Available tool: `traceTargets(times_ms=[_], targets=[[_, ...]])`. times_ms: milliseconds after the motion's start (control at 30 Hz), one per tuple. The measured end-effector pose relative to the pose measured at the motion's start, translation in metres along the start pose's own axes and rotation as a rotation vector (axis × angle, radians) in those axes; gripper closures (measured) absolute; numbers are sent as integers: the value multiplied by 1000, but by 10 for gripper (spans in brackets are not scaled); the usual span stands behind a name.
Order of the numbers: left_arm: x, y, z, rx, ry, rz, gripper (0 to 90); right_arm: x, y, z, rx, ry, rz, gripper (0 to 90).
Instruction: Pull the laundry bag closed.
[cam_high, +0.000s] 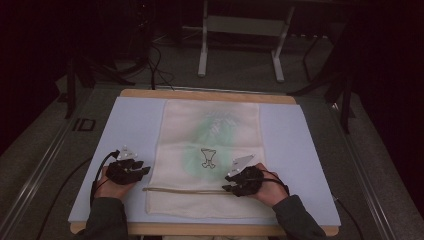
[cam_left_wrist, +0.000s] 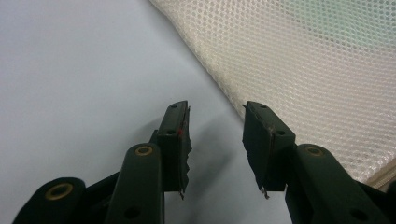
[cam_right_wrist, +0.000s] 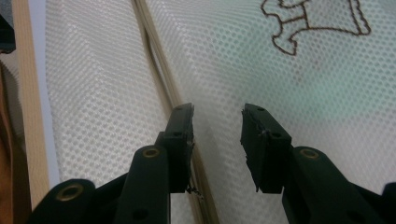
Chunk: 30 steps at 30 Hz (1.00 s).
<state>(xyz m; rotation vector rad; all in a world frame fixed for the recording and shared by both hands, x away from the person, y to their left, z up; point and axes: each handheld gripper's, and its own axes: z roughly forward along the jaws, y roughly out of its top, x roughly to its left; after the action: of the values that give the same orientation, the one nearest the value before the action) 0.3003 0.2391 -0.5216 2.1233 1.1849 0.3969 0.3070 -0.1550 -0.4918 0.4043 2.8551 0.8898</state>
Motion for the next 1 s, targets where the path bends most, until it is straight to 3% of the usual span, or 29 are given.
traceTargets(times_ms=[1000], targets=[[1, 0, -1, -9, 6, -5, 600, 13, 33, 17, -16, 41, -75, 654]])
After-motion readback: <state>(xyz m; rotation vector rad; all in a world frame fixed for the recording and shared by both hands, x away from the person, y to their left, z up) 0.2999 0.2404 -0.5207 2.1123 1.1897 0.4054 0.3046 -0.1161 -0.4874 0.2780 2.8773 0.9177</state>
